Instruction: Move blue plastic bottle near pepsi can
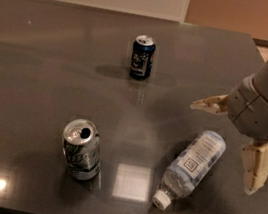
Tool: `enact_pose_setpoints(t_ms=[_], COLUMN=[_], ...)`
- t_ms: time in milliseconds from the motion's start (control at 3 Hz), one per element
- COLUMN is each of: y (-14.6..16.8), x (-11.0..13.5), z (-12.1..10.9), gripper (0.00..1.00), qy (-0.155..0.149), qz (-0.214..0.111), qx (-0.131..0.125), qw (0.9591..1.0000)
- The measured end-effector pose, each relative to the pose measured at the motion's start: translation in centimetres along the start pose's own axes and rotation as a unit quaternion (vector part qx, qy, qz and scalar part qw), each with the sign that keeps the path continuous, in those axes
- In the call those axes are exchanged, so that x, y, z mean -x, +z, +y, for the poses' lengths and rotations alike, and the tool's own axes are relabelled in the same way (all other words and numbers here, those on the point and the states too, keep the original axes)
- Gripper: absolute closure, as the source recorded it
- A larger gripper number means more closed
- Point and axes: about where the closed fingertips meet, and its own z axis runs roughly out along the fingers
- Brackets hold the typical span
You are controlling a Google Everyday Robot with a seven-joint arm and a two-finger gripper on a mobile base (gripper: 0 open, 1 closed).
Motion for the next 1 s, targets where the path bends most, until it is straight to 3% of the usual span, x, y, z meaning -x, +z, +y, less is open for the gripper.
enact_pose_setpoints(t_ms=[333, 667, 1000], y=[1.2, 2.3, 3.3], x=[0.5, 0.9, 1.2], z=[0.7, 0.4, 0.1], gripper=[0.00, 0.00, 0.00], qy=[-0.078, -0.122, -0.146], qz=[-0.004, -0.006, -0.004], qx=[0.015, 0.023, 0.030], qw=[0.9968, 0.9922, 0.9888])
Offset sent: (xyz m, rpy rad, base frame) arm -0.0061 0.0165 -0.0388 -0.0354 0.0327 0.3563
